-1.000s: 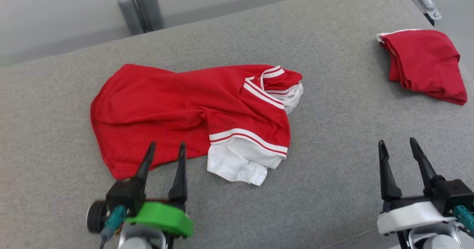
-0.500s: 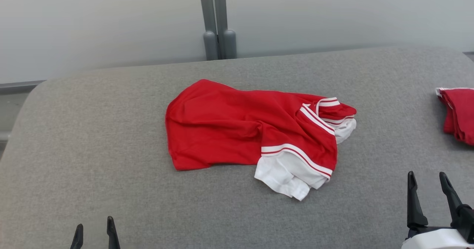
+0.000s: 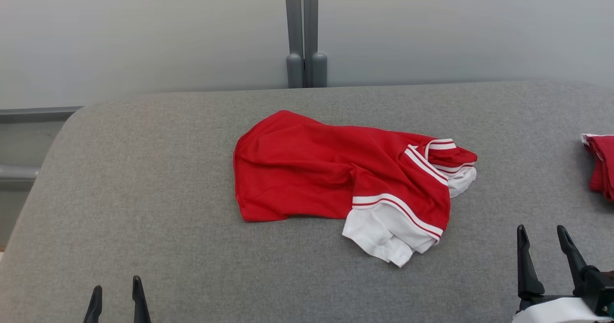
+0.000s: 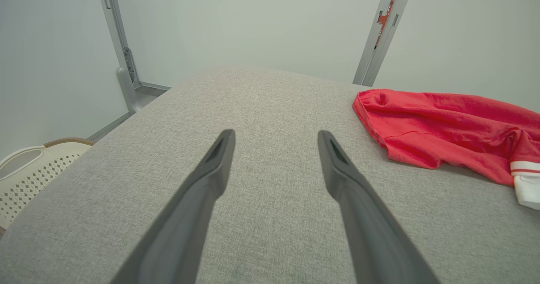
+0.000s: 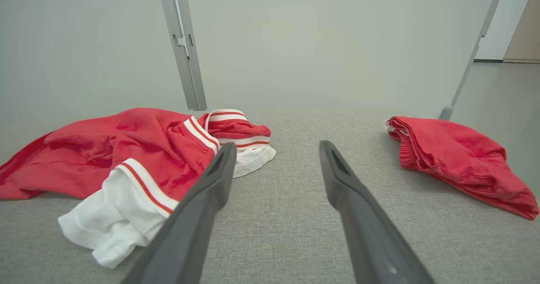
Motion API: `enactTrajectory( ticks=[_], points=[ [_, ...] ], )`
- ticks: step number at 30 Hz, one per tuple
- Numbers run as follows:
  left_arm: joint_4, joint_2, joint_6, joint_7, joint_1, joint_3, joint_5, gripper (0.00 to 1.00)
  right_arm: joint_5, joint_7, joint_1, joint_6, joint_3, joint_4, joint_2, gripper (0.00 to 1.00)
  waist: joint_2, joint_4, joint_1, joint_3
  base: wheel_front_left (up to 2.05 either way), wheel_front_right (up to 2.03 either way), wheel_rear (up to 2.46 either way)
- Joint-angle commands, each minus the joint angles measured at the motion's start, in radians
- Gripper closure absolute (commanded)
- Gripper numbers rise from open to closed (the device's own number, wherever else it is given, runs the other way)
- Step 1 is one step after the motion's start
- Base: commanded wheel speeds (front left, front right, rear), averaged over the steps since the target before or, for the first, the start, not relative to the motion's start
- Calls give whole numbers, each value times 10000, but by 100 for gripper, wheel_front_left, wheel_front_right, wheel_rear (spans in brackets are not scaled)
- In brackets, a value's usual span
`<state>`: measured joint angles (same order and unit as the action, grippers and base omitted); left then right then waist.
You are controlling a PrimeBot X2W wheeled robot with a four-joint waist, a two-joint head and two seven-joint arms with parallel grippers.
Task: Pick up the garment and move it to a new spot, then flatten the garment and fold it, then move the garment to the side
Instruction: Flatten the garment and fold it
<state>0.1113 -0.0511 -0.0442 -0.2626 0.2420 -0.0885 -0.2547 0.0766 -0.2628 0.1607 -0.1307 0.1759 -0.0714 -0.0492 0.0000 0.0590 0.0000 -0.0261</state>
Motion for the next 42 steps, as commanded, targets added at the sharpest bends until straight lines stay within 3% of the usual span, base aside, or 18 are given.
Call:
enactTrajectory(
  ticks=[1, 6, 10, 16, 22, 30, 34, 35, 36, 37, 39, 41, 42],
  points=[
    [11, 2, 17, -28, -142, -32, -68, 0, 78, -28, -70, 0, -20, -29, -30, 0, 0, -59, 0, 31, 0, 0, 0],
    [-21, 4, 52, -29, -318, 63, -158, 0, 101, -28, -162, 0, -83, -19, -30, 0, 0, -239, 0, 126, 0, 0, 0],
    [334, 8, -99, -28, -995, 751, -302, 0, 49, -28, -341, 0, -218, 47, -28, 0, 0, -479, 0, 344, 0, 0, 0],
    [2735, -7, -28, 483, -3615, 2440, -647, 0, 34, -28, -845, 0, -471, 261, -28, 0, 0, -910, 0, 1169, 0, 0, 0],
    [5129, -24, 273, 1414, -5941, 3197, -919, 0, 209, -28, -1229, 0, -782, 99, -28, 0, 0, -1463, 0, 1659, 0, 0, 0],
    [7461, -242, 940, 935, -6997, 2697, -1112, 0, 286, -28, -1195, 0, -740, -1, -25, 0, 0, -1940, 0, 1673, 0, 0, 0],
    [8218, -294, 737, 696, -7217, 2720, -1170, 0, 276, -28, -1139, 0, -715, -24, -26, 0, 0, -1974, 0, 1650, 0, 0, 0],
    [8348, -310, 702, 639, -7265, 2747, -1160, 6, 275, -28, -1165, 0, -722, -40, -26, 0, 0, -1973, 0, 1653, 0, 0, 0],
    [8473, -314, 631, 558, -7337, 2806, -1107, 33, 271, -28, -1207, 0, -731, -40, -26, 0, 0, -1966, 0, 1665, 0, 0, 0],
    [8565, -312, 580, 506, -7397, 2848, -1083, 52, 272, -28, -1237, 0, -732, -44, -26, 0, 0, -1956, 0, 1673, 0, 0, 0],
    [8729, -302, 445, 358, -7530, 2956, -1015, 63, 270, -28, -1277, 0, -764, -51, -26, 0, 0, -1922, 0, 1689, 0, 0, 0],
    [8877, -280, 386, 244, -7632, 2970, -1040, 98, 248, -28, -1299, 0, -799, -61, -28, 0, 0, -1891, 0, 1707, 0, 0, 0],
    [8933, -262, 363, 194, -7673, 2984, -1042, 100, 233, -28, -1299, 0, -804, -66, -28, 0, 0, -1876, 0, 1702, 0, 0, 0]
  ],
)
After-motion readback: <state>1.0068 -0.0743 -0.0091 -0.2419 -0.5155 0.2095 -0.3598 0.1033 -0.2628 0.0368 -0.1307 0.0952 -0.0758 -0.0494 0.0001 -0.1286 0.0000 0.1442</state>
